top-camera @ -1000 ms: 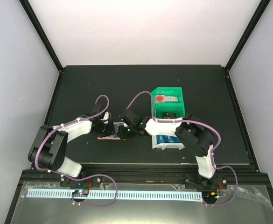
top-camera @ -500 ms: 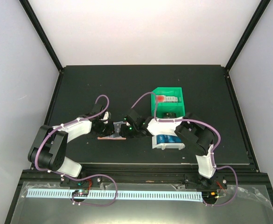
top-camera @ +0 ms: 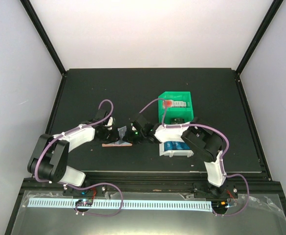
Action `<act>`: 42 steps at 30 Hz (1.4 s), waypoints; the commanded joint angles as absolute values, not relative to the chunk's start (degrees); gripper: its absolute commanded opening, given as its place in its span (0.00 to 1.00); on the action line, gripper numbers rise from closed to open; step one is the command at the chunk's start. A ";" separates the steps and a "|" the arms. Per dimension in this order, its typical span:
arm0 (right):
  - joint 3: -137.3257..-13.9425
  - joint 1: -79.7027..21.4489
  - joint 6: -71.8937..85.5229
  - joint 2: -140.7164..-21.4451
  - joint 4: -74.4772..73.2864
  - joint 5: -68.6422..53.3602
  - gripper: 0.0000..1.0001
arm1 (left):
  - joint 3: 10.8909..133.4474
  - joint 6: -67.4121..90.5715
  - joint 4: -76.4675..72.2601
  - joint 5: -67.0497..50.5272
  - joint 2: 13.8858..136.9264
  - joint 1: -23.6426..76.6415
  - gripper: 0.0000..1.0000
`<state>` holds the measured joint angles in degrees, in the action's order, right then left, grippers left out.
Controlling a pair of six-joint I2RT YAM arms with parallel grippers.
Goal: Put the credit cards into the card holder
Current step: Turn over the card slot in the card holder.
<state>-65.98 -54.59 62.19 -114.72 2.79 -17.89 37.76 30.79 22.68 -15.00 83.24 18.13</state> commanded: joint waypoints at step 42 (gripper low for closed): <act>-78.28 -53.46 43.67 -118.78 -5.02 -20.89 0.51 | 41.12 35.87 31.84 -3.92 66.43 15.64 0.59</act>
